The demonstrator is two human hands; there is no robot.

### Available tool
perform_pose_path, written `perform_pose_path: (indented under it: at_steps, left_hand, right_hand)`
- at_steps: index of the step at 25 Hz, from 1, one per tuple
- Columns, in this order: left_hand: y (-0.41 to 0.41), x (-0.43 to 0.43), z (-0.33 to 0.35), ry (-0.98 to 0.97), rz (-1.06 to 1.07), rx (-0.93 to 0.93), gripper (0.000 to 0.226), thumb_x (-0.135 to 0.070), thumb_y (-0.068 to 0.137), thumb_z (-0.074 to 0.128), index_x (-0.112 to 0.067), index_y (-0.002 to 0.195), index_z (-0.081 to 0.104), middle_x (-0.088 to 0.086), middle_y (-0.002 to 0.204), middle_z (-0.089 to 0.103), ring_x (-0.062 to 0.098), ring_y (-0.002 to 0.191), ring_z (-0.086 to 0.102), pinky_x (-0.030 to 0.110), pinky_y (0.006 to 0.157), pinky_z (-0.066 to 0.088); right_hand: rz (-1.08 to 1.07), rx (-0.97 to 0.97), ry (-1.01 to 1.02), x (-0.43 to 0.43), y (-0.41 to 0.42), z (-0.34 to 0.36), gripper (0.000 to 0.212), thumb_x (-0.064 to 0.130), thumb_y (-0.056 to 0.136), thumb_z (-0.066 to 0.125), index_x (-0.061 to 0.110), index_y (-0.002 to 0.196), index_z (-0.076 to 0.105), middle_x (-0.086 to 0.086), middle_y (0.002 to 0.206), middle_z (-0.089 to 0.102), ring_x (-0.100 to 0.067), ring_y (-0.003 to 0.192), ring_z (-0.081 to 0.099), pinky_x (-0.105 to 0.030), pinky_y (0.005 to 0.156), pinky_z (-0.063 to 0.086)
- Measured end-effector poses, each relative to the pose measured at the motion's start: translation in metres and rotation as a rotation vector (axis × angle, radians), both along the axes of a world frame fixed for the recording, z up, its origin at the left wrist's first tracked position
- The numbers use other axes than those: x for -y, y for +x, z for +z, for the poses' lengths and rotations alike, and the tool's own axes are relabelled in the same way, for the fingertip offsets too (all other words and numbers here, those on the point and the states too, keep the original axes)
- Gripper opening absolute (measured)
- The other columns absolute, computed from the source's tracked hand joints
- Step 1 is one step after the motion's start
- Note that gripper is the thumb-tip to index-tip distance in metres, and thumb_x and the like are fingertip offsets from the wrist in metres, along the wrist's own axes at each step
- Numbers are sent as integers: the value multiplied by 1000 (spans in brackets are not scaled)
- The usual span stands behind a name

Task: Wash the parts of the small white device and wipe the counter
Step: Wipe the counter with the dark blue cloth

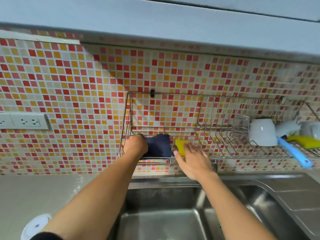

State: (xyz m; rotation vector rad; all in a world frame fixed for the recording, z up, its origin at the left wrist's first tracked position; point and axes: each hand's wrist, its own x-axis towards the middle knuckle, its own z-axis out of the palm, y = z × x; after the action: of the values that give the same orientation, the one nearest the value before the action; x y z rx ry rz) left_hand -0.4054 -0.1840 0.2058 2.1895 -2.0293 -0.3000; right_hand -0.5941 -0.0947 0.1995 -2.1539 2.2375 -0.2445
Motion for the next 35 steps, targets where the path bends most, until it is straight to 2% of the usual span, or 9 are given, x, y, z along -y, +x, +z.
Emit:
perform_pose_path:
  at_steps: [3, 8, 15, 18, 25, 29, 31, 33, 35]
  left_hand:
    - [-6, 5, -1, -62, 45, -235, 31, -17, 93, 43, -9, 121, 55, 17, 114, 62, 35, 104, 59, 36, 72, 45]
    - [-12, -14, 34, 15, 172, -1437, 18, -14, 93, 46, -4, 94, 62, 16, 96, 64, 31, 93, 56, 34, 70, 47]
    - [97, -77, 94, -74, 0, -1685, 23, -13, 89, 44, -11, 106, 59, 11, 91, 66, 27, 81, 63, 29, 59, 49]
    - [172, -118, 87, -27, -60, -1661, 25, -9, 82, 41, -11, 101, 57, 9, 81, 61, 25, 67, 60, 27, 55, 48]
    - [365, -202, -3, 97, 365, -1427, 22, -9, 90, 39, -15, 96, 59, 5, 80, 72, 16, 62, 68, 24, 53, 53]
    - [464, -231, -73, 20, 296, -891, 47, -2, 90, 35, -39, 106, 60, 5, 104, 62, 18, 75, 59, 25, 62, 44]
    - [494, -252, -135, 156, 61, -513, 49, -12, 89, 34, -36, 130, 45, 7, 121, 56, 29, 105, 56, 26, 78, 43]
    - [503, -286, -192, 449, -54, -197, 63, -30, 86, 30, -27, 147, 15, 6, 156, 19, 26, 143, 17, 34, 112, 21]
    - [506, -310, -227, 478, -71, -130, 74, -46, 81, 25, -24, 149, 5, -2, 157, -9, 19, 145, -10, 45, 117, 1]
  right_hand:
    - [11, 14, -11, 0, -1, -1, 72, 59, 93, 11, 13, 149, 11, -3, 157, 10, -17, 144, 8, -37, 116, 3]
    - [5, 43, -65, 0, -5, -2, 70, 57, 94, 10, 13, 149, 5, -3, 158, 5, -17, 145, 5, -38, 117, 1]
    - [408, 201, -371, -68, 97, -75, 64, 43, 94, 22, 12, 148, 7, 2, 155, 0, -8, 143, -6, -28, 116, -5]
    - [496, 252, -185, -90, 166, -115, 69, 49, 90, 15, 13, 147, 0, 3, 153, -10, -7, 141, -14, -28, 115, -9]
    - [471, 240, 215, -108, 285, -203, 66, 40, 99, 24, 9, 147, -9, -2, 155, -15, -11, 142, -12, -32, 115, -4]
    - [150, 264, 285, -129, 323, -250, 59, 30, 98, 22, 6, 148, 3, -7, 157, -2, -18, 145, -4, -39, 117, 0]
    - [84, 238, 242, -141, 332, -266, 62, 35, 92, 12, 7, 148, 7, -5, 157, 1, -18, 145, -3, -39, 116, -1]
    - [70, 220, 200, -144, 333, -272, 68, 38, 87, 7, 8, 148, 7, -3, 157, 0, -16, 144, -4, -37, 116, -3]
    - [54, 228, 185, -144, 335, -275, 68, 38, 87, 8, 8, 148, 7, -2, 157, 1, -14, 144, -4, -36, 116, -2]
